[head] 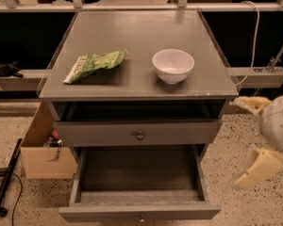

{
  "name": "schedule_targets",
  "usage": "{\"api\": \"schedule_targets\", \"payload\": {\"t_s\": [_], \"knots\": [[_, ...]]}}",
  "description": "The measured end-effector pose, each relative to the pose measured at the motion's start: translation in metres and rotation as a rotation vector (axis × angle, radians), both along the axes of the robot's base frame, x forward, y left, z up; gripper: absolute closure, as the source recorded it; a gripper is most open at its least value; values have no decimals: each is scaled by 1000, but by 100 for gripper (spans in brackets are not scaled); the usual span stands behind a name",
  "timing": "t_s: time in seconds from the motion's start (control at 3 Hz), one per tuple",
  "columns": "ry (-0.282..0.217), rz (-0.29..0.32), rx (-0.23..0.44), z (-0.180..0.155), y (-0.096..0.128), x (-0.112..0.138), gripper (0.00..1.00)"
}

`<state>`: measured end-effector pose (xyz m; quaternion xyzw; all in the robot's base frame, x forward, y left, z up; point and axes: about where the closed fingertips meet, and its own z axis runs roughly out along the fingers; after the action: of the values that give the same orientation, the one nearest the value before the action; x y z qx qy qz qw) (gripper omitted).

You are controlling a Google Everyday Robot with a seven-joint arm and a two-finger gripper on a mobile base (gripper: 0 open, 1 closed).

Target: Close middle drawer

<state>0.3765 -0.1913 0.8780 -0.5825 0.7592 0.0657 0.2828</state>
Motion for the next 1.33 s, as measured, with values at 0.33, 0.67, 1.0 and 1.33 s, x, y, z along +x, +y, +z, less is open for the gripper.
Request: {"api": "schedule_targets", "payload": {"t_s": [0.33,0.67,1.0,1.33], "knots": [[11,3,61,-13,12,-9,0],[9,2,60,-10,12,-7,16],[9,2,60,-10,12,-7,40],[6,-17,49,-22,11,-6,63]]}}
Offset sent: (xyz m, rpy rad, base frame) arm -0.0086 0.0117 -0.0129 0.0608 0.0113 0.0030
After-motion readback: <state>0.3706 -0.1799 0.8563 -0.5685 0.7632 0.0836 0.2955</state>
